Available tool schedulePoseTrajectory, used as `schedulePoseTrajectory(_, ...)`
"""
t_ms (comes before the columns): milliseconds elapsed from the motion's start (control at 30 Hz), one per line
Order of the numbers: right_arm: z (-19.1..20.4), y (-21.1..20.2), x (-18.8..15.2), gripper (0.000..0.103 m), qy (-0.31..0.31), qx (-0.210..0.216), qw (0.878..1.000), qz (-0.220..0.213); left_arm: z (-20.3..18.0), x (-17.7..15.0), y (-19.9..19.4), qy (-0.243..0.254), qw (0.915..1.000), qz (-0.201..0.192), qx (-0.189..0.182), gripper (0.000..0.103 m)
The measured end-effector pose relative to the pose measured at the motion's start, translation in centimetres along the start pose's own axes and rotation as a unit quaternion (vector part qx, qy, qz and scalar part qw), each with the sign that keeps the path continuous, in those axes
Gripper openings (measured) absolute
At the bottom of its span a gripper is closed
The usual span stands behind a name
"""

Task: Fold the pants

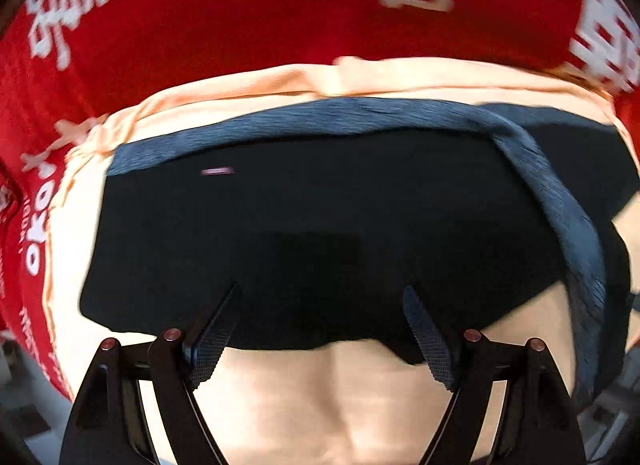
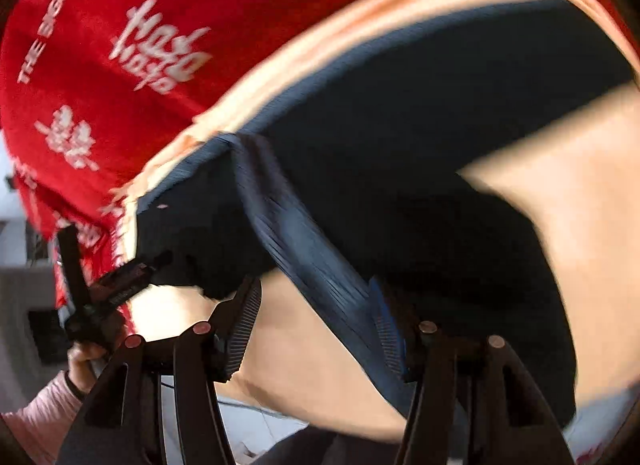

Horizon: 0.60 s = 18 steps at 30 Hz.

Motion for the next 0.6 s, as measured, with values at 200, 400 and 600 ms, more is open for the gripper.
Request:
schedulePoseTrajectory(200, -8.0, -2.2, -8.4, 0.06, 0.101, -0.039, 0.994, -0.022, -5.0, -1.3, -1.9, 0.047, 0.9982, -0.024, -0.027, 0.083)
schedulePoseTrajectory(400, -12.6, -0.7, -14.6, 0.06, 0.159, -0.051, 0.986, -0.026, -9.5, -2.8, -2.7, 0.085, 0.9937, -0.02, -0.07, 0.083)
schedulePoseTrajectory(600, -13.4, 1.2, -15.7, 0.06, 0.169, -0.014, 0.985, -0.028, -16.6, -4.7, -2.1, 0.122, 0.9843, 0.001, -0.128, 0.083)
Point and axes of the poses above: each gripper's, at about its wrist camera, not at the fingertips, and y roughly the way its jaws point, z to its left, x to its top, the point moved 7 cm from there along y, roughly the way its jaws point, and after that the axes turned 1 degree about -x, right-handed, at the moved point
